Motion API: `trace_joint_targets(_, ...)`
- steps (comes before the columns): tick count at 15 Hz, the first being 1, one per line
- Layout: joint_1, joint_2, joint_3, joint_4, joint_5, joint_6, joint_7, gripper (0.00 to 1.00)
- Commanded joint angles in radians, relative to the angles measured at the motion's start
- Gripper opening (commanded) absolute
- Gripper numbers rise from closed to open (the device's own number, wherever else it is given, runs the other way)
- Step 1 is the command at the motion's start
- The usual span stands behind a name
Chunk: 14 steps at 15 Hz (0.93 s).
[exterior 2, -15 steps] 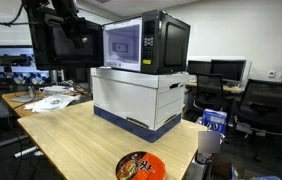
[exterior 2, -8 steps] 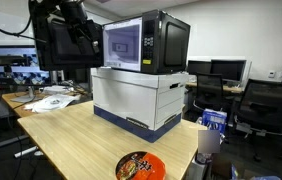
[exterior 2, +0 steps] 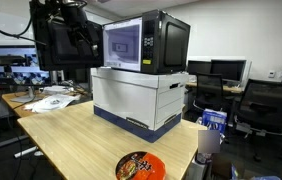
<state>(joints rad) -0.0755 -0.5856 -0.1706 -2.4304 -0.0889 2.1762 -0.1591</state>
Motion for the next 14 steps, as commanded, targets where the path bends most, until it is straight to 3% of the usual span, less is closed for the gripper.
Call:
trace_joint_targets(1,0.053,-0.068,-0.001,-0.028,0.063,-0.063,-0.089,1.0)
trace_joint_targets(5,0.106,-0.115,0.001,-0.03,0.108,-0.143,-0.138,1.0)
trace_joint_targets(14,0.133,-0.14,-0.007,-0.027,0.176,-0.246,-0.164,1.0)
